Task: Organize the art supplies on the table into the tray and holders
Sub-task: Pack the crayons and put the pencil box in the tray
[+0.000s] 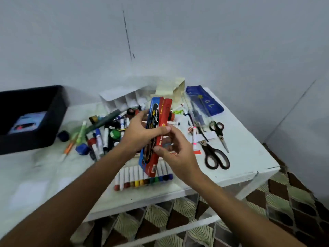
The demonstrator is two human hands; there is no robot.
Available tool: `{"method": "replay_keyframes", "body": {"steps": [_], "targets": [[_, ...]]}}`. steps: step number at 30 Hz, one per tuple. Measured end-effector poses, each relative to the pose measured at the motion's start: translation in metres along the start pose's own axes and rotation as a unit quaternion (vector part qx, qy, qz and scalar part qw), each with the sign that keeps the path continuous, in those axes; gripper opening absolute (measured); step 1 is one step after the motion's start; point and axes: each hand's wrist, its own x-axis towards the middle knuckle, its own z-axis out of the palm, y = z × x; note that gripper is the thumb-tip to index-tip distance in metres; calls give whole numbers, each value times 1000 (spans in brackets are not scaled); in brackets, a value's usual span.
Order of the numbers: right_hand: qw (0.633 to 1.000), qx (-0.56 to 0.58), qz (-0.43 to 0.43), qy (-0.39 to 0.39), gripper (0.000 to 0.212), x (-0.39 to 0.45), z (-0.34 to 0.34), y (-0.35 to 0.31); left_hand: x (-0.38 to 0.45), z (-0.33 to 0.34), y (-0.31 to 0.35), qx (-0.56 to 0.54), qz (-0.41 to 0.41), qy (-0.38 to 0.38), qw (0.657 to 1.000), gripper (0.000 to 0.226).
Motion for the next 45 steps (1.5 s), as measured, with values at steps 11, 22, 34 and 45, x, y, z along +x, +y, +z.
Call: {"method": "replay_keyframes", "body": {"steps": [11, 22, 34, 45], "targets": [[742, -522, -174, -383, 76, 12, 29, 41, -99, -150, -53, 412, -17, -26, 911, 123], [700, -564, -264, -350, 64, 4, 43, 54, -116, -176, -91, 595, 10, -128, 793, 113], [748, -504, -189, -387, 66, -3, 51, 39, -105, -172, -95, 610, 45, -163, 774, 111], [743, -518, -184, -383, 66, 5, 56, 23, -100, -163, -89, 615, 72, -171, 766, 110]]}}
